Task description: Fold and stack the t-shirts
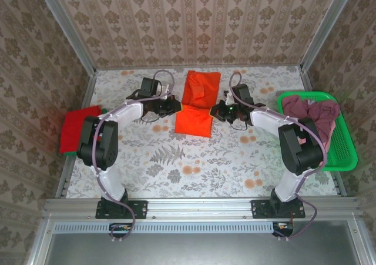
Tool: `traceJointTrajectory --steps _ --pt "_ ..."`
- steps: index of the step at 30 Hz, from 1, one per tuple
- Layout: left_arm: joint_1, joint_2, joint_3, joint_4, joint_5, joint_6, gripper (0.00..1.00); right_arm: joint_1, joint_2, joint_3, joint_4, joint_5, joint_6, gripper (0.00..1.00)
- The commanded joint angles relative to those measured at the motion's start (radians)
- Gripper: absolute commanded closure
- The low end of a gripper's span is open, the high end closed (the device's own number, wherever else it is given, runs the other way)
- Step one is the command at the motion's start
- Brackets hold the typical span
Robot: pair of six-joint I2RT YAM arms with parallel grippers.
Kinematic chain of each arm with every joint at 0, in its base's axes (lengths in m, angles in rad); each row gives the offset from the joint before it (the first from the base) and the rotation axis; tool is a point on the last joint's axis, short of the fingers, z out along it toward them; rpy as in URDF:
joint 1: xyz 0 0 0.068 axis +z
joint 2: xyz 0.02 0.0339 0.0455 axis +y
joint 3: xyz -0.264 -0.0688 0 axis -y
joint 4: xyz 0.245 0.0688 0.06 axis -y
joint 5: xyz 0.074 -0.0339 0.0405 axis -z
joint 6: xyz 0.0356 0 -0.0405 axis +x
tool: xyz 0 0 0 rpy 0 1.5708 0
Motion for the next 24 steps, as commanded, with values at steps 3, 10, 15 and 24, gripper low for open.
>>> traceJointTrajectory --steps 3,10,15,24 --pt "0.019 0.066 0.051 -0.003 0.043 0.021 1.00 -0.024 0.052 0.051 -0.033 -0.019 -0.036 1.00" --pt "0.027 0.139 0.093 0.023 0.065 0.013 1.00 -0.037 0.115 0.084 -0.014 -0.021 -0.041 1.00" --pt "0.030 0.187 0.125 0.027 0.074 0.013 1.00 -0.039 0.155 0.107 0.001 -0.020 -0.038 1.00" --pt "0.033 0.261 0.180 0.036 0.085 0.007 1.00 -0.048 0.196 0.114 0.017 -0.010 -0.041 1.00"
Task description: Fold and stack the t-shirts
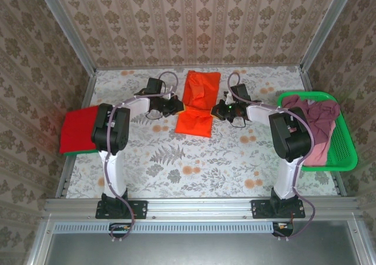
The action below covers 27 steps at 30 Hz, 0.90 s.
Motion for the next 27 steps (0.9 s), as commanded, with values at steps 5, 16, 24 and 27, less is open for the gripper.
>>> traceJointTrajectory --steps 5,16,24,27 --pt "0.013 0.038 0.072 -0.008 0.022 0.018 1.00 -0.008 0.015 0.027 0.005 0.017 -0.037 1.00" --pt "0.012 0.082 0.099 0.004 0.058 0.013 0.68 -0.012 -0.009 0.017 0.045 0.040 -0.038 0.60" --pt "0.014 -0.052 0.001 0.143 0.041 -0.001 0.02 0.012 -0.168 -0.079 0.094 0.124 -0.113 0.35" --pt "0.018 -0.121 -0.058 0.197 0.007 -0.009 0.00 0.053 -0.192 -0.100 0.100 0.158 -0.162 0.34"
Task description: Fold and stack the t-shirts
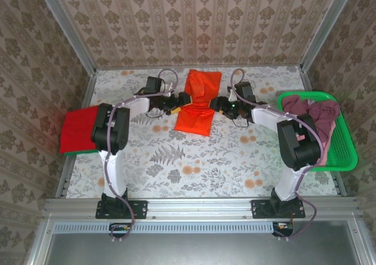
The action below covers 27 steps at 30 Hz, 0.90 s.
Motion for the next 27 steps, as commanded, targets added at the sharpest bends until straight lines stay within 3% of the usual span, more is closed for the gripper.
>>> traceJointTrajectory --steps 1,10,14,19,27 --pt "0.016 -0.118 -0.065 0.104 -0.033 -0.007 0.00 0.056 -0.035 -0.024 0.041 0.058 -0.077 0.34" --pt "0.052 -0.330 -0.404 0.256 -0.131 -0.062 0.00 0.195 0.142 0.103 0.111 0.026 -0.001 0.35" --pt "0.049 -0.366 -0.474 0.265 -0.132 -0.059 0.00 0.194 0.227 0.183 0.107 0.048 0.013 0.35" --pt "0.020 -0.351 -0.467 0.253 -0.163 -0.031 0.00 0.156 0.314 0.317 0.021 0.147 -0.035 0.36" --pt "-0.095 -0.209 -0.279 0.191 -0.158 0.037 0.25 0.111 0.354 0.403 -0.069 0.209 -0.082 0.36"
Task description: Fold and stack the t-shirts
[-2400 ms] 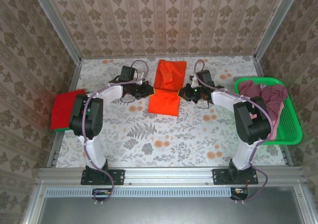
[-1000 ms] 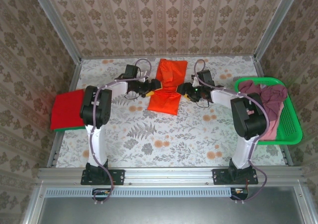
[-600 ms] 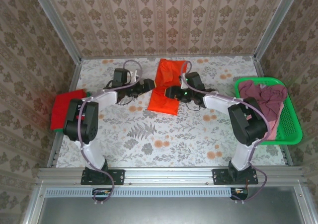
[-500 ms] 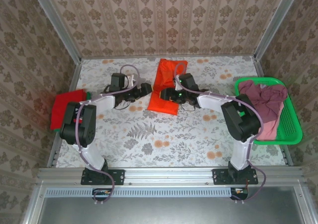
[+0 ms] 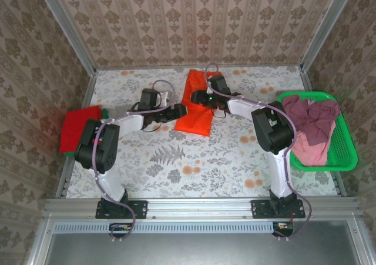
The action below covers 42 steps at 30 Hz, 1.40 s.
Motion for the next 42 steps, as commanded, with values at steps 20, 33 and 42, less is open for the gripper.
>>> traceJointTrajectory --steps 20,33,42 --pt "-0.179 0.112 -0.148 0.109 0.035 -0.148 0.63 -0.020 -0.035 -0.039 -0.048 -0.051 -0.042 0.38" --pt "-0.194 -0.048 -0.093 0.032 -0.120 -0.049 0.41 -0.015 -0.316 -0.300 0.031 0.023 0.011 0.40" --pt "-0.106 0.144 0.070 0.038 -0.072 -0.065 0.54 -0.012 -0.391 -0.457 0.061 0.021 0.070 0.57"
